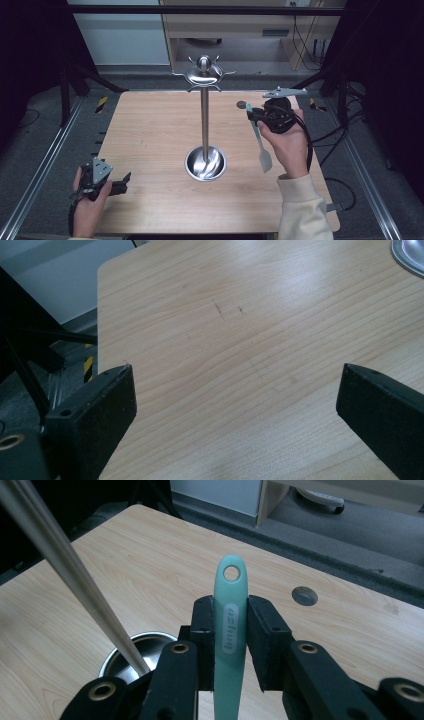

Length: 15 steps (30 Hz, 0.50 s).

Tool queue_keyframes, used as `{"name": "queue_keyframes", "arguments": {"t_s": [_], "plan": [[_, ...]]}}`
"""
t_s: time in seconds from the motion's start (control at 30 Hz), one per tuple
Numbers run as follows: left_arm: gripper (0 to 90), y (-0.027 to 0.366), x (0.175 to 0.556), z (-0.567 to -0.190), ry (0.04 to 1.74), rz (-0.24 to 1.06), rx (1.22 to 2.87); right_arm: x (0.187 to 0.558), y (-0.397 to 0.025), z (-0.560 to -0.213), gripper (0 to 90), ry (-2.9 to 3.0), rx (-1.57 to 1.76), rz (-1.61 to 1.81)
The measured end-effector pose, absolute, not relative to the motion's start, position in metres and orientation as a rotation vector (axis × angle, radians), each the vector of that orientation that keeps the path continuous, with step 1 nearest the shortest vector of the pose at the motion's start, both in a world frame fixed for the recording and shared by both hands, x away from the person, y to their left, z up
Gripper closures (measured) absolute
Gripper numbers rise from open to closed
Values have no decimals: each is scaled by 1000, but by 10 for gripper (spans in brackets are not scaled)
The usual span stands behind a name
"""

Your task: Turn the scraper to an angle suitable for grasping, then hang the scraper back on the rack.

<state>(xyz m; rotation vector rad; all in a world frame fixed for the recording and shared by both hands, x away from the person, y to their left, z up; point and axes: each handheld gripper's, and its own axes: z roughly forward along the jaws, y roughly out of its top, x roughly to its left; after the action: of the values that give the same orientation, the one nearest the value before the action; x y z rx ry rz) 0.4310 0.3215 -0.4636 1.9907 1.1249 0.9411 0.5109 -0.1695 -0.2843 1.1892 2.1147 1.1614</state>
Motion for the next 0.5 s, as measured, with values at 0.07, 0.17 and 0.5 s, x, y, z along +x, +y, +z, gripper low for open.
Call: {"name": "queue_keyframes", "arguments": {"t_s": [0.07, 0.17, 0.5], "plan": [[24, 322, 431, -463, 1123, 941, 1988, 507, -170, -283, 745, 2112, 1179, 1164], [25, 322, 432, -463, 1123, 940, 1989, 502, -172, -279, 744, 2094, 1180, 1192], [24, 322, 431, -462, 1123, 936, 1982, 487, -173, -267, 744, 2064, 1119, 1264]]}}
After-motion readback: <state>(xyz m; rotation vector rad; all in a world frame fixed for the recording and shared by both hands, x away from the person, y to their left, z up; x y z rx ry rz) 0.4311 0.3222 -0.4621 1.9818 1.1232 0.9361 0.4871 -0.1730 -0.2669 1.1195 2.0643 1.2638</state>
